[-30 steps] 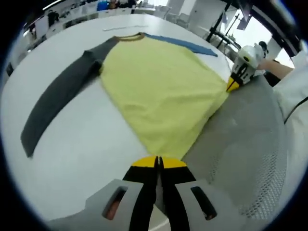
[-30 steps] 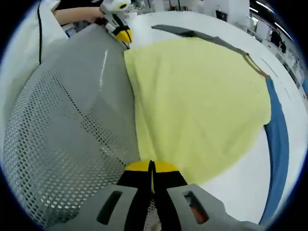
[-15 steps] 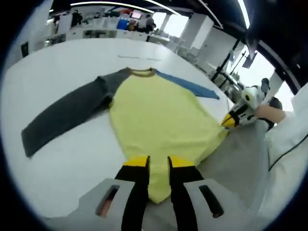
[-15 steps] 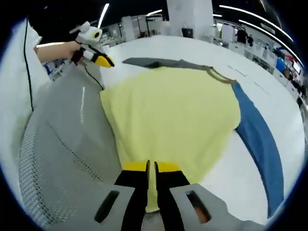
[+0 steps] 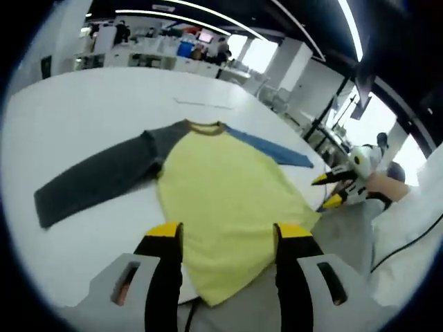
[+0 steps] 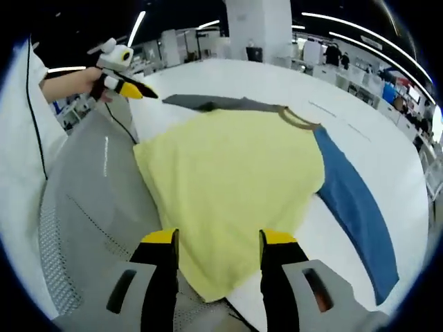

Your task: Fold the garment on the visible template until the final outline fits inside the template.

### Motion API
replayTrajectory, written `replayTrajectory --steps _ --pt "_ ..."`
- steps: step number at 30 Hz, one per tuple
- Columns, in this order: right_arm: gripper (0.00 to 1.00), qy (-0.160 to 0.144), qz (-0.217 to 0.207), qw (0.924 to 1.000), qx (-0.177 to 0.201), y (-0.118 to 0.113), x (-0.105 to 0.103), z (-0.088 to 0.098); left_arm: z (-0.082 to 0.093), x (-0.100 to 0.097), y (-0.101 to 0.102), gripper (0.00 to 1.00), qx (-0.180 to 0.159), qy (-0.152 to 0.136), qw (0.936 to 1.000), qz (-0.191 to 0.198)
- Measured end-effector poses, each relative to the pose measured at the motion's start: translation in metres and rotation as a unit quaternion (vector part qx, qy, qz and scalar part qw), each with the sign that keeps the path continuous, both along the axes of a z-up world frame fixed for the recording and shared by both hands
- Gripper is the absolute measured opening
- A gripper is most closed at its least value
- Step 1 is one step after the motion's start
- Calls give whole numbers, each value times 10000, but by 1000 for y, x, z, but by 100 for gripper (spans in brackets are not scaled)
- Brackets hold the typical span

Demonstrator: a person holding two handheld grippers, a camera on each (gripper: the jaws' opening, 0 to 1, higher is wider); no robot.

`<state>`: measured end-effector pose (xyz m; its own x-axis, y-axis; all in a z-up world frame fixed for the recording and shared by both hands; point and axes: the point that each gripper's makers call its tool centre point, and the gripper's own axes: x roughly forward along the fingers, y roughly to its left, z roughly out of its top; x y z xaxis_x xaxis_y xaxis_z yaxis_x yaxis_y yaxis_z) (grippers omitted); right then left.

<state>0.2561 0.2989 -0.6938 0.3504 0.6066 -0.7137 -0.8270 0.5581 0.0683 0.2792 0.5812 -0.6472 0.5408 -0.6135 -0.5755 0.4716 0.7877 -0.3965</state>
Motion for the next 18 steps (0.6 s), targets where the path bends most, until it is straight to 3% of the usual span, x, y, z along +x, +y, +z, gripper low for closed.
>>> replayTrajectory --steps 11,18 --pt "67 -350 -414 9984 129 -27 14 39 29 -5 2 65 183 -253 9995 -105" --pt "82 -435 -671 9954 534 -36 15 70 49 -6 2 72 310 -459 9981 -281"
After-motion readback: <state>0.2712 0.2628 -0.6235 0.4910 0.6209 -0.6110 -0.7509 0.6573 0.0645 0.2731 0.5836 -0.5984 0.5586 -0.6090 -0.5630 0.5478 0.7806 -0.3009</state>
